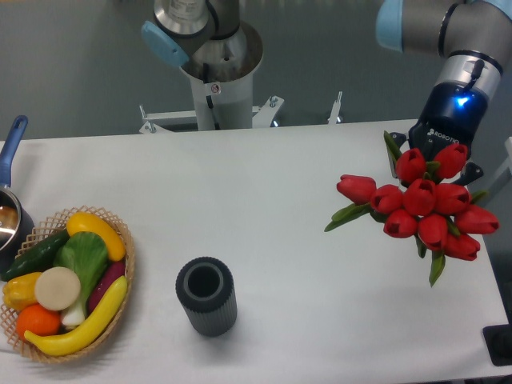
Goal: Insert the flowers into the vase
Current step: 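Hold the red tulip bouquet in the gripper and begin moving it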
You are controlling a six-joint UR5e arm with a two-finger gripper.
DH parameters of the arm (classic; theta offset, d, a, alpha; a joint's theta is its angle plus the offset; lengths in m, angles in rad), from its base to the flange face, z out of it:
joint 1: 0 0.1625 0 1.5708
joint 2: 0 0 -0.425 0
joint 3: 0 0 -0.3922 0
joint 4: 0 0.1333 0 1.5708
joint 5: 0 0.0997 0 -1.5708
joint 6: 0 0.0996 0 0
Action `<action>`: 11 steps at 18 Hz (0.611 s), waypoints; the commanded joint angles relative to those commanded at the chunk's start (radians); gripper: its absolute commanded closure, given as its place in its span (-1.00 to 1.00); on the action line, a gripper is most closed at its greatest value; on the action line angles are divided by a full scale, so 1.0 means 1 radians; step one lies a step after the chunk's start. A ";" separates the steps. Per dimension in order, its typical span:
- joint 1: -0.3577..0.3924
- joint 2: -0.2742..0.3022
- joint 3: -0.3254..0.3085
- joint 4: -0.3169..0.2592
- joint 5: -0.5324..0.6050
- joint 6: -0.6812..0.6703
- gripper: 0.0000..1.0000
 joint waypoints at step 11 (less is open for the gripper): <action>-0.011 0.000 -0.005 0.000 0.000 0.002 0.71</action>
